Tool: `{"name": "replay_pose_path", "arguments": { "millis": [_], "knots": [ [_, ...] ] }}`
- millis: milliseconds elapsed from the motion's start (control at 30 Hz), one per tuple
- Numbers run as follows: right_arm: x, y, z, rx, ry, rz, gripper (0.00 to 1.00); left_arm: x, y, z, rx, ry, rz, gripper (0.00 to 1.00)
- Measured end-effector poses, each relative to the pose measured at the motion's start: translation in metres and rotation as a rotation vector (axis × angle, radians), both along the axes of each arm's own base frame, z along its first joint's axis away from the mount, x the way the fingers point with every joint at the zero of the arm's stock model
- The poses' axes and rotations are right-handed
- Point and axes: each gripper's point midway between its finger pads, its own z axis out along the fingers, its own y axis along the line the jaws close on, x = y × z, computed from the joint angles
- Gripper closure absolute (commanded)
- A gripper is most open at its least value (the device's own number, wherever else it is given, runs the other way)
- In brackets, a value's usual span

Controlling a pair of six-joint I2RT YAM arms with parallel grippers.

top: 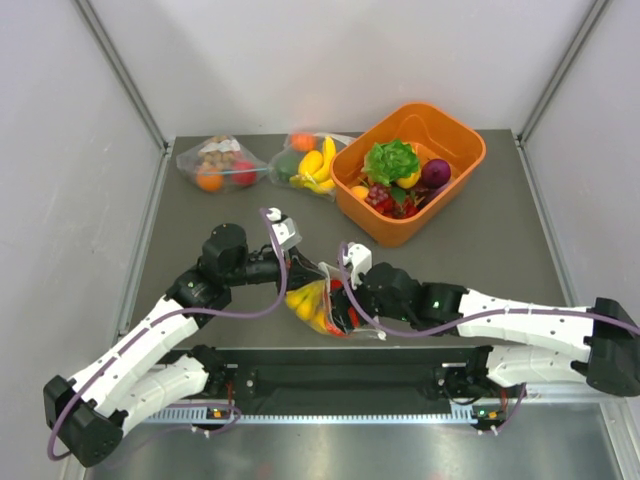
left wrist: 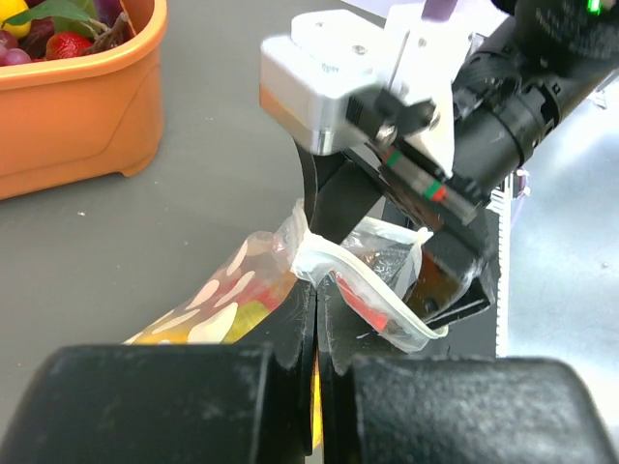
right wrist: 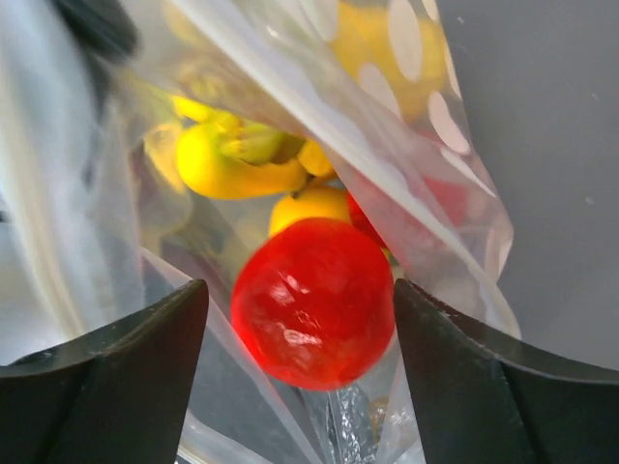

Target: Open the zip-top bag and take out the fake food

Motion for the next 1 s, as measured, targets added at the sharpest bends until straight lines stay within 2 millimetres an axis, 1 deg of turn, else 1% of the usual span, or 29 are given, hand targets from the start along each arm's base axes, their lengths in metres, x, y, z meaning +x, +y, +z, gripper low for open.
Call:
{"name": "replay_pose_path", "arguments": {
  "millis": [100, 133, 233, 400, 500, 600, 633, 667, 700, 733, 833, 1000],
  "knots": [
    [-0.001, -0.005, -0.008, -0.040, -0.002, -0.030, 0.15, -0.001, 0.000, 0.000, 0.002, -0.002, -0.003, 1.00],
    [-0.002, -0.005, -0.010, -0.050, 0.000, -0.039, 0.11, -0.001, 0.000, -0.001, 0.003, -0.002, -0.004, 1.00],
    [-0.005, -0.006, -0.018, -0.078, 0.002, -0.064, 0.07, -0.002, -0.001, -0.002, 0.007, 0.001, -0.008, 1.00],
    [-0.008, 0.001, -0.034, -0.107, 0.007, -0.094, 0.05, -0.005, -0.001, -0.004, 0.011, 0.008, -0.017, 1.00],
    [-0.005, 0.005, -0.041, -0.084, 0.007, -0.121, 0.07, -0.006, -0.001, -0.006, 0.015, 0.010, -0.020, 1.00],
    [-0.004, 0.004, -0.049, -0.058, 0.006, -0.147, 0.15, -0.007, -0.001, -0.009, 0.021, 0.017, -0.022, 1.00],
    [-0.003, 0.003, -0.051, -0.053, 0.002, -0.157, 0.20, -0.007, -0.001, -0.009, 0.022, 0.018, -0.023, 1.00],
    [-0.002, 0.002, -0.053, -0.047, -0.003, -0.167, 0.23, -0.008, -0.001, -0.009, 0.022, 0.018, -0.025, 1.00],
    [-0.001, 0.000, -0.054, -0.041, -0.009, -0.178, 0.23, -0.008, -0.001, -0.009, 0.022, 0.017, -0.026, 1.00],
    [0.000, -0.002, -0.054, -0.032, -0.016, -0.186, 0.21, -0.008, -0.001, -0.009, 0.022, 0.017, -0.026, 1.00],
    [0.001, -0.008, -0.049, 0.004, -0.036, -0.201, 0.12, -0.008, -0.001, -0.009, 0.022, 0.015, -0.025, 1.00],
    [0.001, -0.010, -0.033, 0.085, -0.057, -0.205, 0.08, -0.008, -0.001, -0.008, 0.020, 0.010, -0.026, 1.00]
  ]
}}
